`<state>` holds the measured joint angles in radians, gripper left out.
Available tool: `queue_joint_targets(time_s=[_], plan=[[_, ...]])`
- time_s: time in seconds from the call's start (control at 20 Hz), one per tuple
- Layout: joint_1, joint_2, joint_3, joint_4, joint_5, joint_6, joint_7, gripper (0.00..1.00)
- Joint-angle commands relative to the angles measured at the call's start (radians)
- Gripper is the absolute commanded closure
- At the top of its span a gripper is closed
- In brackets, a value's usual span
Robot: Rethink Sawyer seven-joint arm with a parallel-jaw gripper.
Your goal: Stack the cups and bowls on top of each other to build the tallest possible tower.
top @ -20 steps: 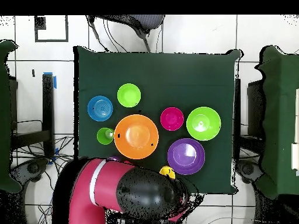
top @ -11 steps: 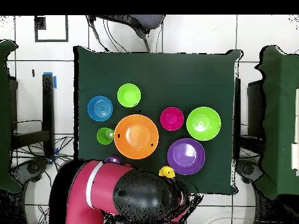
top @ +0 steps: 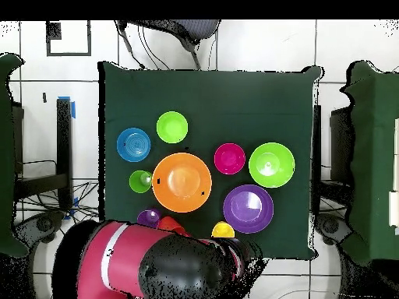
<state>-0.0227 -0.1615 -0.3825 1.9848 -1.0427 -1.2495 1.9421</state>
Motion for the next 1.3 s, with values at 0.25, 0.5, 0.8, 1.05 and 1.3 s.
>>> queue_joint_targets(time_s=[0.25,0.5,0.8,1.05,1.3], plan=[[0.034,-0.009,0.137,-0.056,0.097,0.056,0.030,1.00],[0.058,-0.019,0.142,-0.050,0.127,0.066,0.042,1.00],[0.102,-0.014,0.109,-0.072,0.120,0.160,0.054,1.00],[0.164,0.003,0.049,-0.103,0.160,0.302,0.035,1.00],[0.206,0.014,0.020,-0.134,0.127,0.421,0.043,1.00]])
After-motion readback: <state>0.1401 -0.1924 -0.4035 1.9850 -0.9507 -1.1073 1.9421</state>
